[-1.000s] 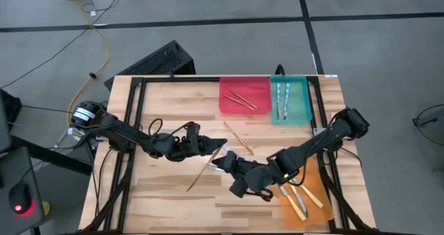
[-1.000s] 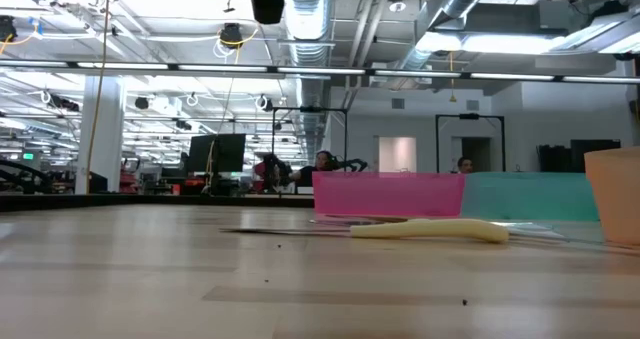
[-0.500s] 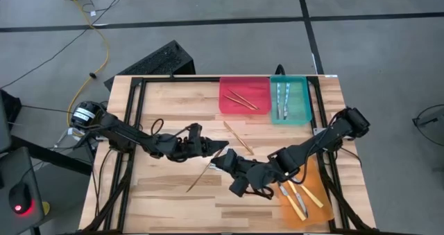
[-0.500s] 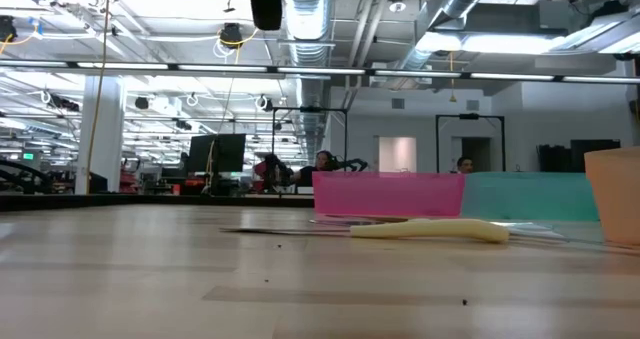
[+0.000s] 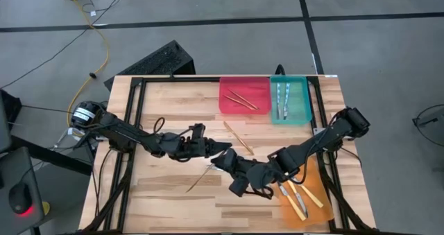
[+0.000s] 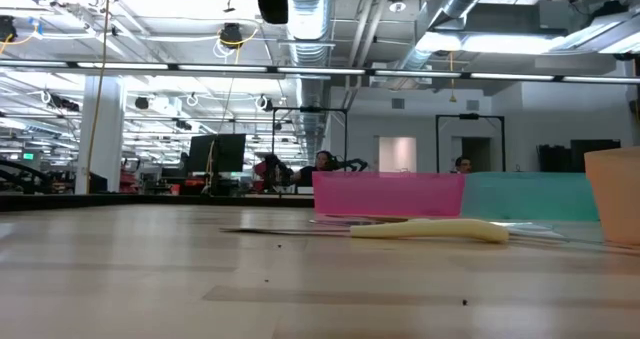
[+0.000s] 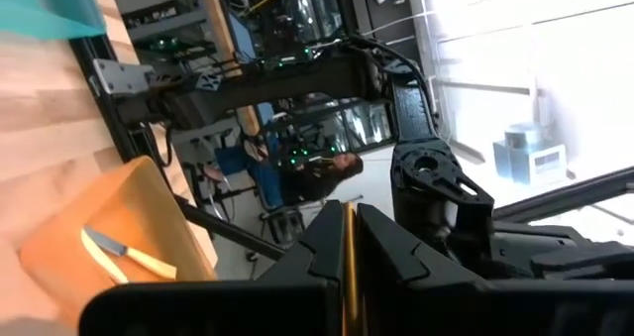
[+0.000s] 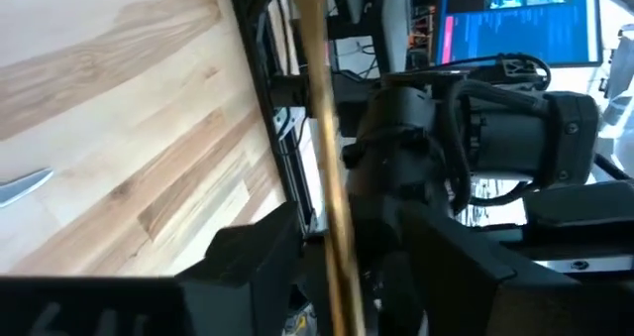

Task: Sort silverware by color (type)
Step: Put the golden knife into the red bin

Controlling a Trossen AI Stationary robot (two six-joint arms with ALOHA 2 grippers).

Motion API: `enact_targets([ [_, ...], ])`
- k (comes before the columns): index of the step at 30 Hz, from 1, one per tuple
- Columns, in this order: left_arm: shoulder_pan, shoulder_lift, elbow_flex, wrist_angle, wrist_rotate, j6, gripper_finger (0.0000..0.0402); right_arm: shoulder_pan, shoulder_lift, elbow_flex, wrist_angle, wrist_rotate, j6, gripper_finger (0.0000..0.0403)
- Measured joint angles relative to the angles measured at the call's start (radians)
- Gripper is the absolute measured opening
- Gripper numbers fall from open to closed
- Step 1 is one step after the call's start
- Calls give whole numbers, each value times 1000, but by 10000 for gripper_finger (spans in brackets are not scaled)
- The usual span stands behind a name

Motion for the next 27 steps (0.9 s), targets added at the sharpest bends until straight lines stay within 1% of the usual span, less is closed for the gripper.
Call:
enact_targets([
  [8,-1,0,0,-17,24,-14,0,0,0,0,-13,-1,1,128],
  [11,0,0,0,-17,32,-17,0,-1,0,0,-13,-1,3,112],
  [19,-8,0,0,-16,33,-18,0,-1,0,0,-14,-3,6,86],
  [25,-8,0,0,-18,41,-23,0,-2,0,0,-19,-3,52,29],
  [27,-8,0,0,-18,43,-22,0,-1,0,0,-23,-3,66,20],
])
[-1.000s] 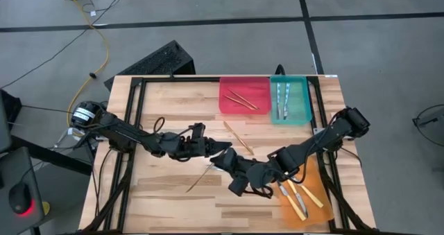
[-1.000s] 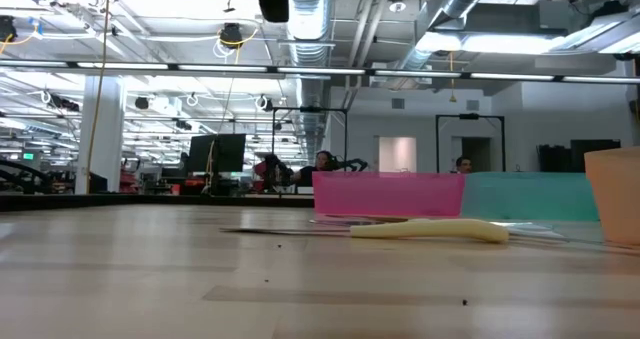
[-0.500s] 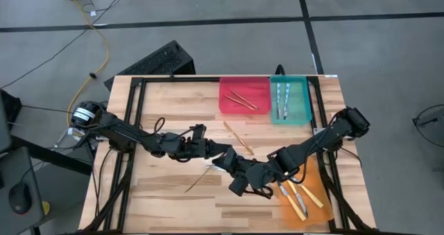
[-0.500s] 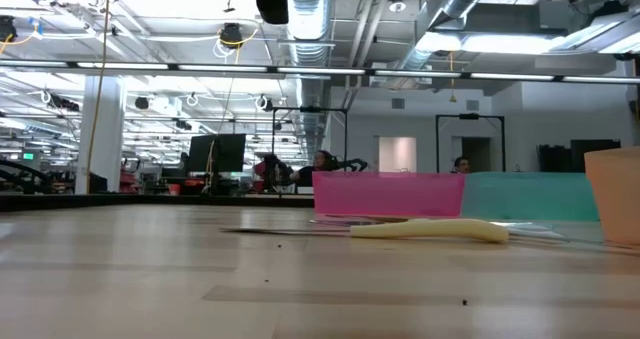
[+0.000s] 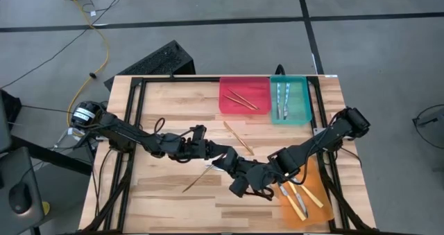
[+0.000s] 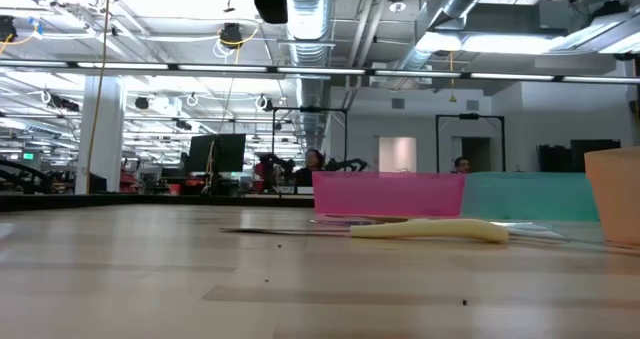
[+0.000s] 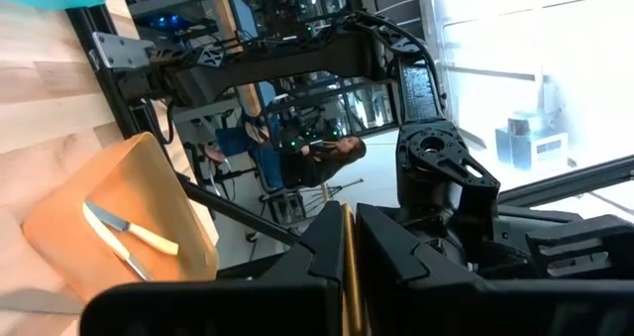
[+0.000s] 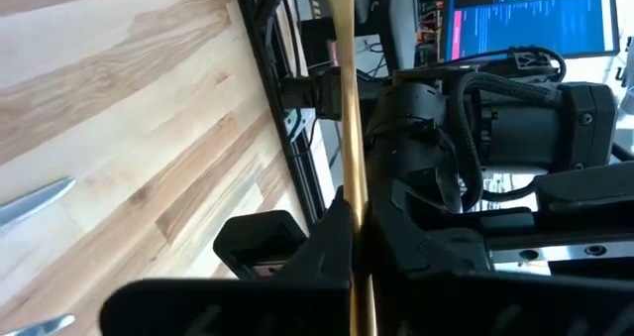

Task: Sort silverware by color (type)
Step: Put the golden knife into the red bin

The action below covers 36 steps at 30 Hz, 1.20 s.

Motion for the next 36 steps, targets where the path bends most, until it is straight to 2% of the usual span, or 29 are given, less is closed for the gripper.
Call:
enact_targets([
  [10,1,0,-1,-6,-25,81,9,10,0,0,-9,4,57,20],
  [14,1,0,-1,-6,-34,138,46,24,0,0,0,10,116,20],
  [22,2,-1,0,7,-83,160,130,39,0,0,-6,32,198,20],
  [26,6,-1,0,5,-83,212,157,40,0,0,-23,126,350,20],
  [30,31,-1,0,4,-65,241,170,52,-19,0,-188,168,535,20],
  [36,103,-1,0,1,92,271,172,94,-20,0,-438,165,806,20],
])
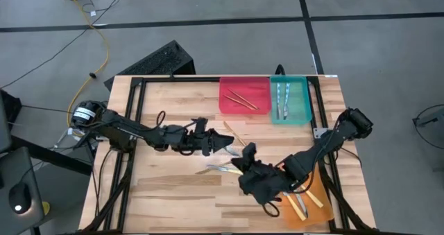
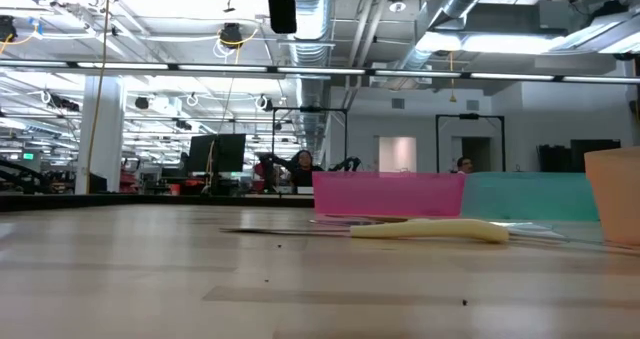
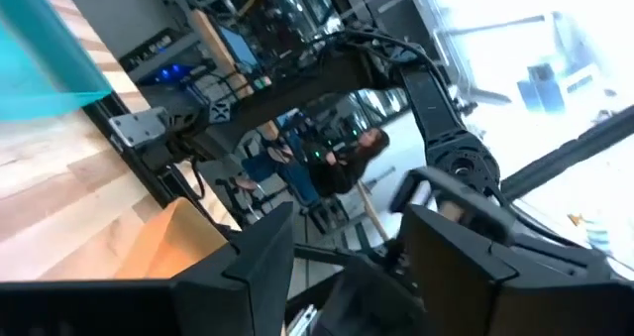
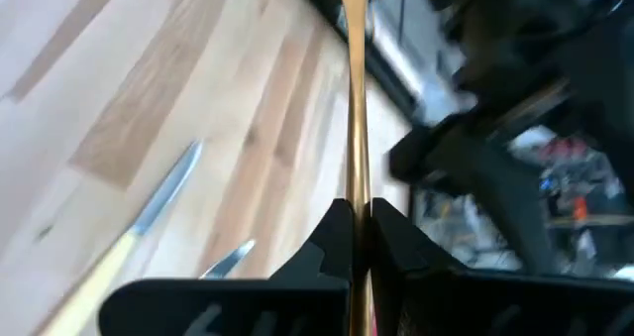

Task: Sort silverware by color (type)
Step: Put the golden knife into the red bin

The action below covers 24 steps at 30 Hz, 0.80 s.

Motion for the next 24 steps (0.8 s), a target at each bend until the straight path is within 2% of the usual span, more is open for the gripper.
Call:
enact_targets([
  [7,102,-1,0,61,247,73,173,12,0,0,-408,-6,459,20],
  [9,127,-12,0,103,302,89,173,8,0,-3,-490,-5,540,20],
  [11,150,-42,-4,136,339,98,173,-1,-9,-34,-496,-4,562,20],
  [14,178,-126,-31,142,348,149,173,-28,-61,-131,-415,-27,552,20],
  [18,194,-280,-88,93,314,255,173,-105,-183,-300,-164,-82,464,20],
  [24,194,-520,-173,-79,215,385,173,-314,-394,-492,119,-172,380,20],
])
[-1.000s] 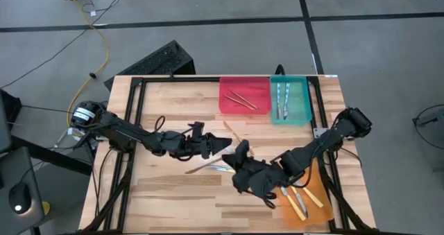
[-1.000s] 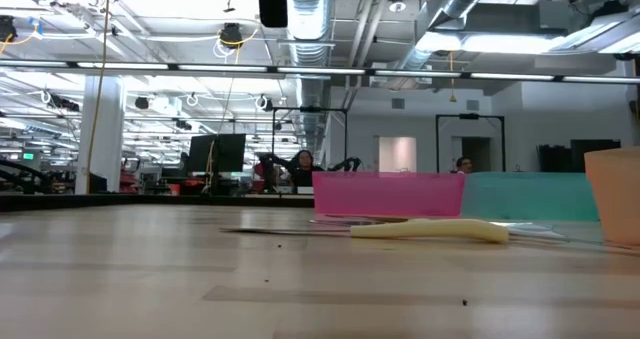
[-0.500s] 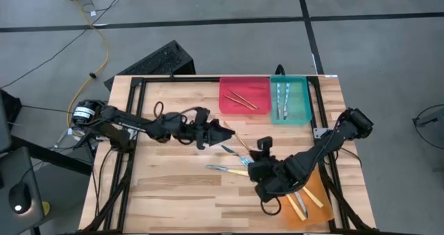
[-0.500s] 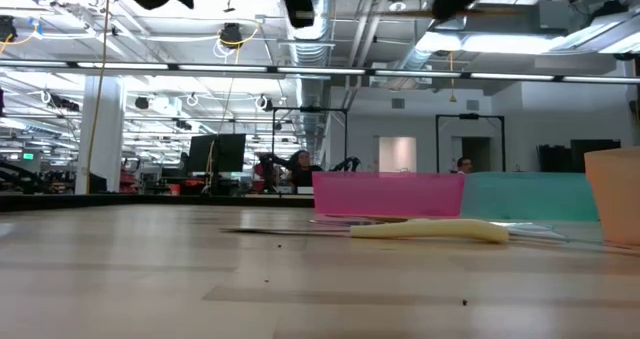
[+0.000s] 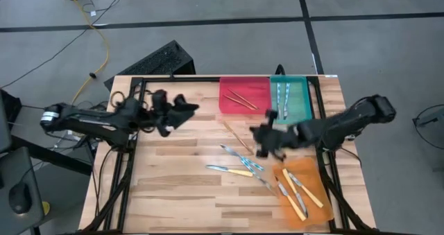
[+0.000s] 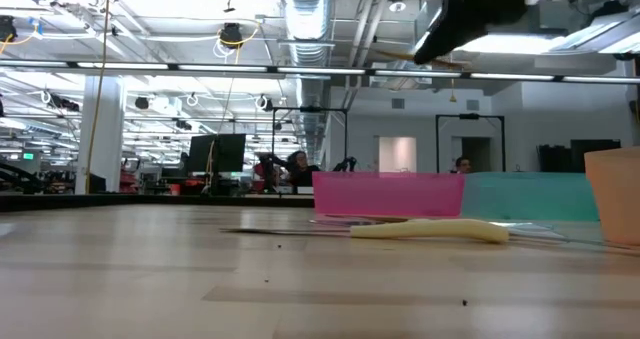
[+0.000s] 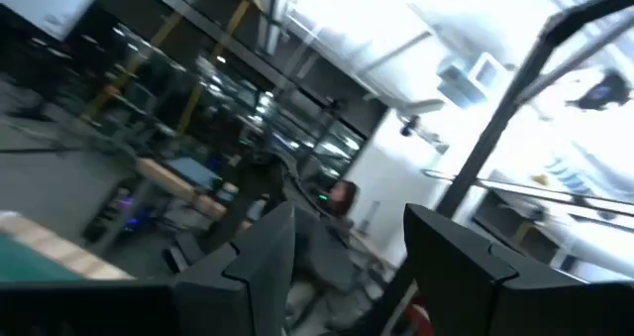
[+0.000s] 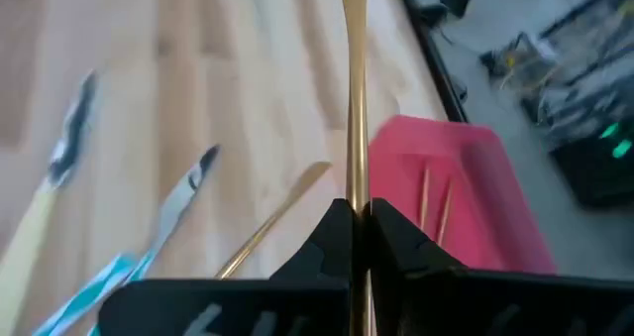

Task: Sort silverware by color (type)
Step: Put the golden knife into the red bin

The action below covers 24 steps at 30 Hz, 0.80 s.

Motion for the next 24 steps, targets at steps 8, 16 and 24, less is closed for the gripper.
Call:
enact_targets([
  [8,-19,-230,-128,-127,-143,60,173,-417,-140,-204,260,-305,-40,20],
  [16,-18,-355,-257,-128,-267,26,173,-723,-7,-255,417,-557,-66,20],
  [24,-18,-398,-296,-122,-292,6,173,-790,187,-257,528,-606,16,20],
])
